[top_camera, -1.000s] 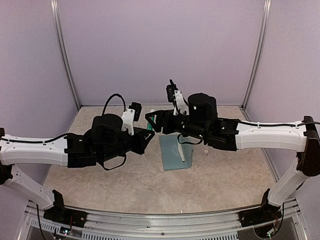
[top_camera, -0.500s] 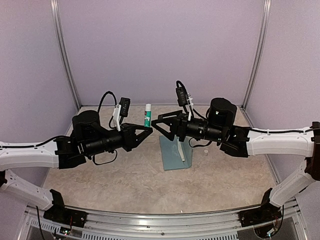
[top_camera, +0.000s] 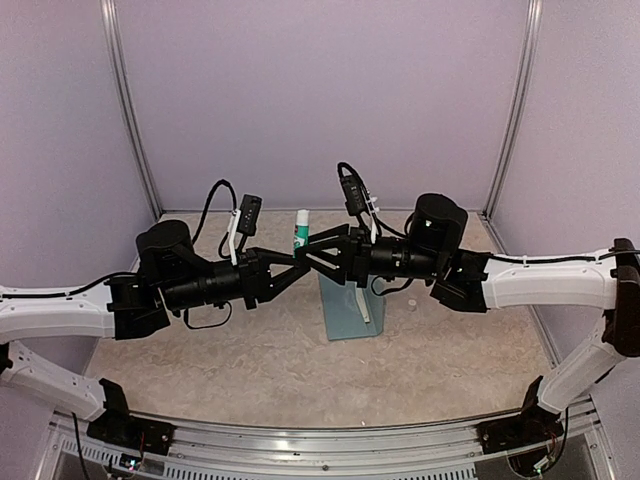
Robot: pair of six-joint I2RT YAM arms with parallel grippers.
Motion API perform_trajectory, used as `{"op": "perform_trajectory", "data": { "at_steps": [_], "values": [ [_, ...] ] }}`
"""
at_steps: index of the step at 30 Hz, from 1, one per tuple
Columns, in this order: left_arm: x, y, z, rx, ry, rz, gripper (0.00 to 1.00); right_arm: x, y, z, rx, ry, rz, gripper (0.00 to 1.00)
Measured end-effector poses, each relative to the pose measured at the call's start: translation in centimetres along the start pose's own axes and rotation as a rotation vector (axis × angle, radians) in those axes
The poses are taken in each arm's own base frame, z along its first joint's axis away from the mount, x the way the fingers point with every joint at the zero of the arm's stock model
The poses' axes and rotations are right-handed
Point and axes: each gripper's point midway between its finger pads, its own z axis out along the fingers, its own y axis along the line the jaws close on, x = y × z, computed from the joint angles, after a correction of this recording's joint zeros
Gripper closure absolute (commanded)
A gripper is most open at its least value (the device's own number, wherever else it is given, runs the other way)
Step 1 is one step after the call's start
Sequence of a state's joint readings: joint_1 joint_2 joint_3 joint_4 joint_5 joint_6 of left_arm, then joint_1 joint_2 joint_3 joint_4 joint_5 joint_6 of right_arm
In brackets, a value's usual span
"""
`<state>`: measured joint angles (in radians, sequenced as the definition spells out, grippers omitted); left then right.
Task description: Place the letter into the envelope and seal it
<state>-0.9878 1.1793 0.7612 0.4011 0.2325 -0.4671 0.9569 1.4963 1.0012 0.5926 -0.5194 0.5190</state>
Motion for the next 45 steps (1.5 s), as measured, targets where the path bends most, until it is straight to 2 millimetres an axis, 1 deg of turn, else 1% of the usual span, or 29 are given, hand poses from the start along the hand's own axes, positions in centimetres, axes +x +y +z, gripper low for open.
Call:
{"op": "perform_trajectory", "data": {
  "at_steps": [6,11,13,19,22,26,29,31,35,37,40,42,43,45],
  "values": [
    [0.3,-0.7,0.0,0.039,0.017,0.002,1.00,-0.2,0.8,0.0,-0.056,-0.003,0.005,0.60],
    [0.8,-1.6,-0.1,0.095,0.044,0.005,1.00,-1.8,1.3,-0.6,-0.114,-0.045,0.017,0.66],
    [0.9,-2.0,-0.1,0.117,0.052,0.006,1.00,-2.3,1.6,-0.8,-0.141,-0.056,0.016,0.70],
    [1.0,-2.3,-0.2,0.134,0.058,0.007,1.00,-2.2,2.8,-0.7,-0.223,-0.035,0.020,0.81],
    [1.0,-2.4,-0.2,0.137,0.059,0.009,1.00,-2.0,3.0,-0.7,-0.234,-0.022,0.017,0.91],
    [0.9,-2.1,-0.2,0.124,0.055,0.010,1.00,-2.0,2.8,-0.5,-0.214,-0.018,0.002,0.98],
    [0.8,-1.1,-0.1,0.068,0.041,0.012,1.00,-2.0,2.1,-0.3,-0.159,-0.020,0.007,1.00],
    [0.7,-0.1,-0.1,0.007,0.029,0.018,1.00,-2.1,1.1,0.1,-0.080,-0.023,0.015,1.00],
    [-0.1,2.5,-0.5,-0.165,-0.027,0.027,1.00,-2.7,-1.4,1.7,0.151,-0.006,0.049,1.00],
    [-0.6,3.6,-0.7,-0.260,-0.052,0.036,1.00,-3.2,-3.0,2.4,0.280,0.000,0.066,1.00],
    [-0.8,5.0,-0.7,-0.389,-0.060,0.055,1.00,-3.3,-4.6,3.1,0.418,0.010,0.081,1.00],
    [-0.5,5.9,-0.3,-0.459,-0.049,0.066,1.00,-3.0,-5.5,3.1,0.487,0.019,0.085,0.96],
    [-0.2,6.3,-0.1,-0.487,-0.040,0.071,1.00,-2.8,-5.9,2.9,0.511,0.022,0.088,0.92],
    [0.3,6.7,0.1,-0.508,-0.027,0.075,1.00,-2.2,-6.4,2.7,0.536,0.036,0.093,0.79]
  ]
}}
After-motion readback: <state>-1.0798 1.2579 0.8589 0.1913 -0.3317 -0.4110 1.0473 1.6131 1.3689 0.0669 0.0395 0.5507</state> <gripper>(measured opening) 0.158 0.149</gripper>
